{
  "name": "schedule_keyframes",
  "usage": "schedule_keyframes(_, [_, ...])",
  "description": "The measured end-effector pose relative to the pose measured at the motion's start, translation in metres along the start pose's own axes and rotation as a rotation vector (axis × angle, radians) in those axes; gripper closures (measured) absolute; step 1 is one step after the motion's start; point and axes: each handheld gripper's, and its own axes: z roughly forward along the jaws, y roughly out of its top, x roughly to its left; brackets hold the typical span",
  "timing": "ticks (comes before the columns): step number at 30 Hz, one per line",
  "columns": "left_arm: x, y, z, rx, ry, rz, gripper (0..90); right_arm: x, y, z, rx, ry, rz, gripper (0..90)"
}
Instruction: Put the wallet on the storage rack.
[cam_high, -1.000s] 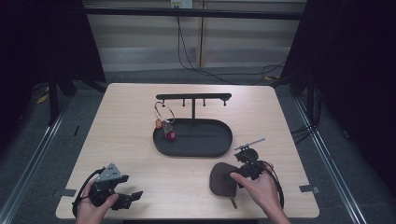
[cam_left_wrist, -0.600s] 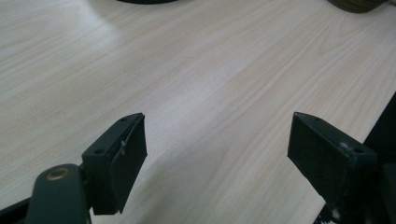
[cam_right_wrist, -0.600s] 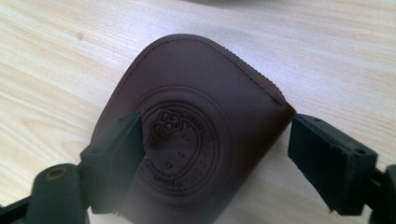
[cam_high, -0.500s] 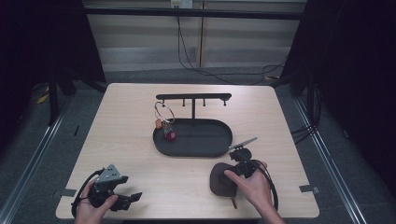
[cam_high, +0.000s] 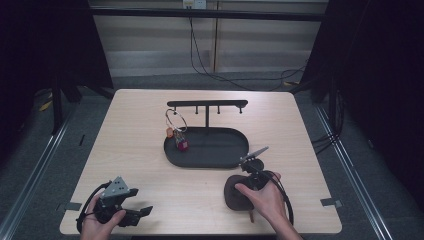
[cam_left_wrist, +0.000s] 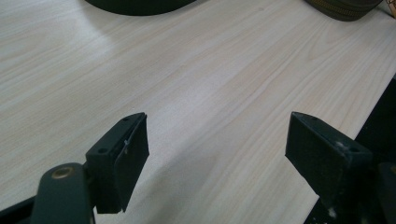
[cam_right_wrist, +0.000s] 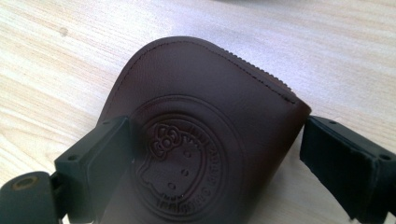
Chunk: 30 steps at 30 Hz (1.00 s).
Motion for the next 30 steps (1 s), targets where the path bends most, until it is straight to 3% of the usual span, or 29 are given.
schedule_keyframes(8, [0.0,0.001,0.0,0.005,-0.003,0.013,21.3,-0.001,0.004,0.002,0.03,0.03,0.02,11.0])
schedule_keyframes(11, [0.0,0.001,0.002,0.007,-0.006,0.006,21.3,-0.001,0.004,0.002,0.022,0.032,0.02,12.7])
schedule_keyframes(12, [0.001,0.002,0.002,0.012,-0.006,0.019,21.3,0.0,0.004,0.001,0.009,0.051,0.029,17.3])
schedule_keyframes(20, [0.002,0.0,0.001,0.006,-0.009,0.0,21.3,0.009,0.007,-0.003,0.004,0.006,0.004,20.6])
schedule_keyframes(24, [0.003,0.0,0.0,0.003,-0.003,0.005,21.3,0.008,0.008,-0.003,0.005,0.009,0.006,21.8])
schedule_keyframes(28, [0.005,-0.001,0.0,0.002,0.001,-0.001,21.3,0.002,0.011,-0.012,-0.048,0.057,0.055,40.1])
schedule_keyframes(30, [0.005,-0.001,0.0,0.007,-0.007,-0.007,21.3,0.002,0.013,-0.015,-0.05,0.057,0.042,41.6])
